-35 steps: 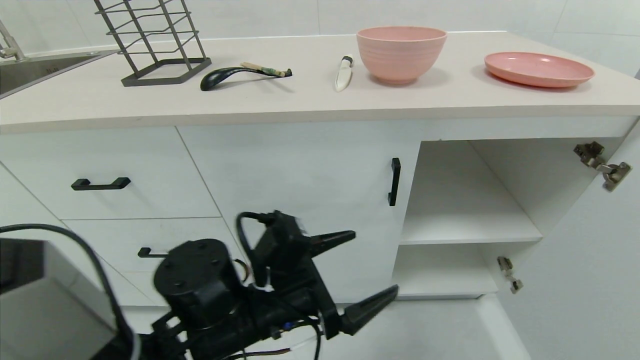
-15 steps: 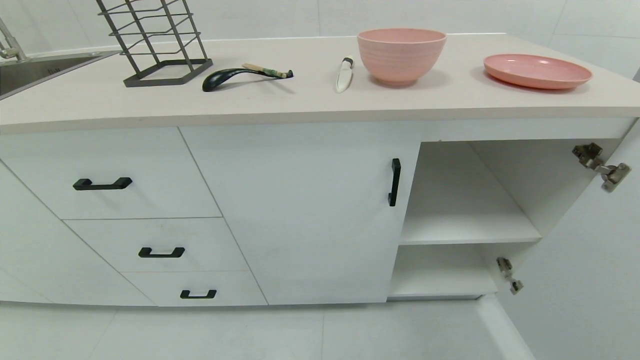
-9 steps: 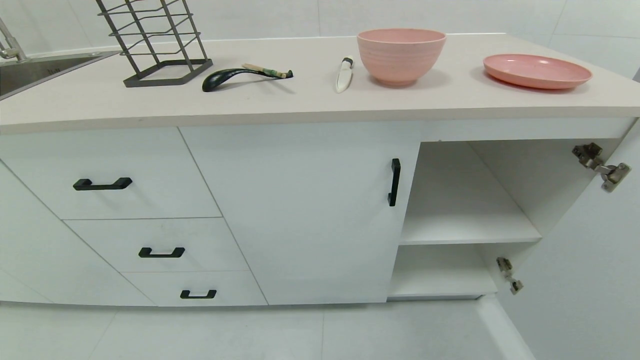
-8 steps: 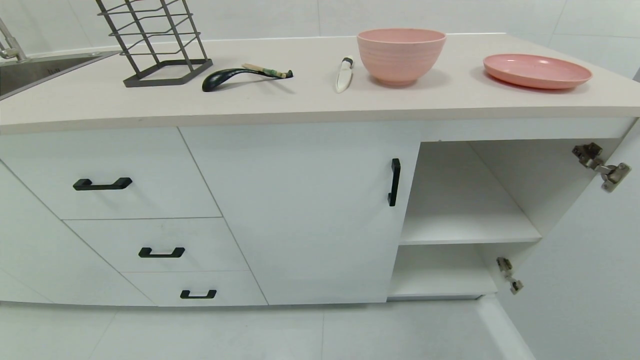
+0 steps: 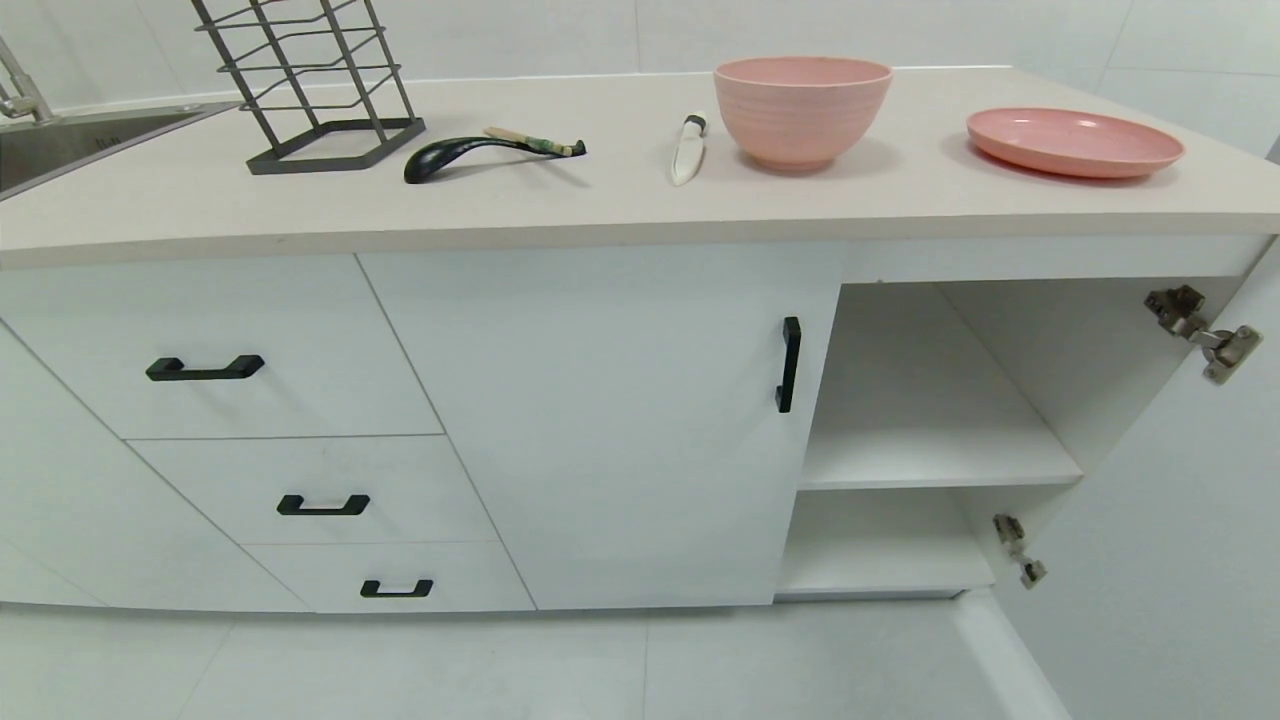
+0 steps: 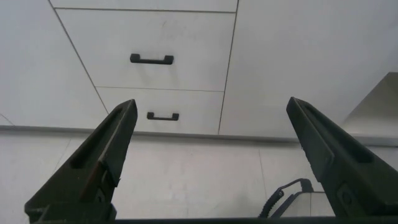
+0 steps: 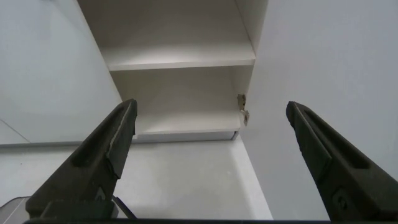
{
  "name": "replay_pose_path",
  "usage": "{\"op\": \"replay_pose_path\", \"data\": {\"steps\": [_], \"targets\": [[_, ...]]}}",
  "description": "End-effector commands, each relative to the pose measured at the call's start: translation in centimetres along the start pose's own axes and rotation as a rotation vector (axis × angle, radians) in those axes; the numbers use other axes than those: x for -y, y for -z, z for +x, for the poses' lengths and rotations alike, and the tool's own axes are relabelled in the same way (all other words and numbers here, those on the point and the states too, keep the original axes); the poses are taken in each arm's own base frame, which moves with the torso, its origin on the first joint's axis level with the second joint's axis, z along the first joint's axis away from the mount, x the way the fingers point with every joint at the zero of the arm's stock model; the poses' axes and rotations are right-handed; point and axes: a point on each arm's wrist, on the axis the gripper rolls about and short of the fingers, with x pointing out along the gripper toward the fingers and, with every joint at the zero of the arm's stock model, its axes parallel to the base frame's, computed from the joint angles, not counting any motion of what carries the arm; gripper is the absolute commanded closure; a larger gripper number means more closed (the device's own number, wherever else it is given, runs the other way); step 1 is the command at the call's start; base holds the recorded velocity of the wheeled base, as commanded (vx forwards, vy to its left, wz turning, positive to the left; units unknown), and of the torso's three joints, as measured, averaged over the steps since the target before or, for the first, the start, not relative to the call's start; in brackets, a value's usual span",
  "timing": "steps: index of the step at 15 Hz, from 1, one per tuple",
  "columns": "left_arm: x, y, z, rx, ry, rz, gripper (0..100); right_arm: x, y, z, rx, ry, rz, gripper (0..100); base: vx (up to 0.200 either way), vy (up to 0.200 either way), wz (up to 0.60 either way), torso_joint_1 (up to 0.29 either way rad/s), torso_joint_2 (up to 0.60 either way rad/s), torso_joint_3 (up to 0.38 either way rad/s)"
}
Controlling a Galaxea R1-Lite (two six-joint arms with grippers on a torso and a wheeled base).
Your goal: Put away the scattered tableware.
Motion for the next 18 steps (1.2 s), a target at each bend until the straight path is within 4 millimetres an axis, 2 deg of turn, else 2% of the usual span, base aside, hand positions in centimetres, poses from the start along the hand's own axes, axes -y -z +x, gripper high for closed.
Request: {"op": "replay_pose_path", "data": {"steps": [1, 2, 8, 13, 18], "targets": [[0.00, -0.02, 0.02, -0.002, -0.001, -0.001, 0, 0.00, 0.01, 0.00, -0.001, 0.001, 0.003, 0, 0.000, 0.000, -0.60, 0.002, 0.00, 0.007], [0.00, -0.02, 0.02, -0.002, -0.001, -0.001, 0, 0.00, 0.01, 0.00, -0.001, 0.001, 0.003, 0, 0.000, 0.000, -0.60, 0.002, 0.00, 0.002], [0.00, -0.02, 0.02, -0.002, -0.002, -0.002, 0, 0.00, 0.01, 0.00, -0.001, -0.001, -0.002, 0, 0.000, 0.000, 0.00, 0.000, 0.00, 0.000], [-0.01, -0.03, 0.02, 0.000, -0.005, -0.006, 0, 0.00, 0.01, 0.00, -0.001, 0.001, 0.000, 0, 0.000, -0.200, 0.00, -0.001, 0.00, 0.004], [-0.01, -0.03, 0.02, 0.000, -0.008, -0.009, 0, 0.00, 0.01, 0.00, -0.001, 0.001, 0.001, 0, 0.000, 0.000, 0.00, 0.000, 0.00, 0.000]]}}
